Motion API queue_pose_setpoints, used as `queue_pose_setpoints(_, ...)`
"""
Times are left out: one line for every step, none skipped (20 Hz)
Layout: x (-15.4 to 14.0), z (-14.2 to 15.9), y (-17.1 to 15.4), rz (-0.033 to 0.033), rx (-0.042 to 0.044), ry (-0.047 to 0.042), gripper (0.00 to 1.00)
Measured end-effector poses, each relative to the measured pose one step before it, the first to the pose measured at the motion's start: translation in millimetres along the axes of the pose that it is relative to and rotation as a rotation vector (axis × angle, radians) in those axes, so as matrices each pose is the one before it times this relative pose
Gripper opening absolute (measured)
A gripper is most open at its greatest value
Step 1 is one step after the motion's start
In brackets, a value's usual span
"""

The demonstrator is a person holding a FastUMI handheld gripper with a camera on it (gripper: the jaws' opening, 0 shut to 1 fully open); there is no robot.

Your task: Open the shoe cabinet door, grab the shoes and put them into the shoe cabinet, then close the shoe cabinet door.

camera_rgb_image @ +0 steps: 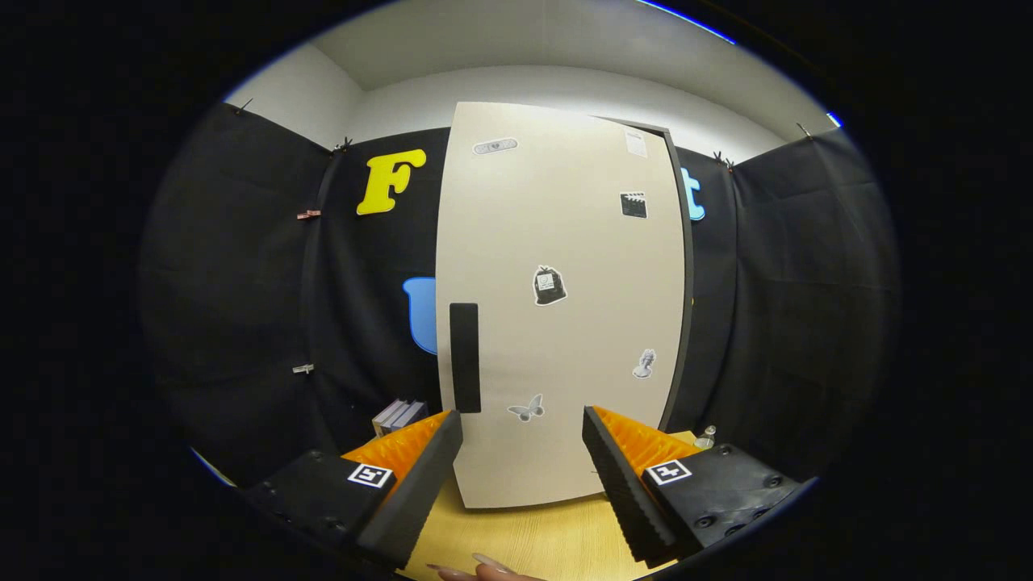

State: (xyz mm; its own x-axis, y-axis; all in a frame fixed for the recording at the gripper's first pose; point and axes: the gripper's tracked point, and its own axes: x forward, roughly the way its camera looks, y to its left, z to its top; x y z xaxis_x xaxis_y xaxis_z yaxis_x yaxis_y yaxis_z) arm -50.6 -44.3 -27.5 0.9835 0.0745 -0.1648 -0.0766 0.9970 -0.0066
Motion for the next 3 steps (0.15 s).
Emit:
queue_pose_setpoints(0.16,-0.43,-0.19,-0.00183,0.0005,0.0003,0.98)
queue_pose_setpoints(0.58,-0.41,0.08,-0.00128,0.00002,0.00042,0.98)
queue_pose_setpoints(0.41,-0.42,-0.24,-0.00238,-0.00045,0.00028,0.98)
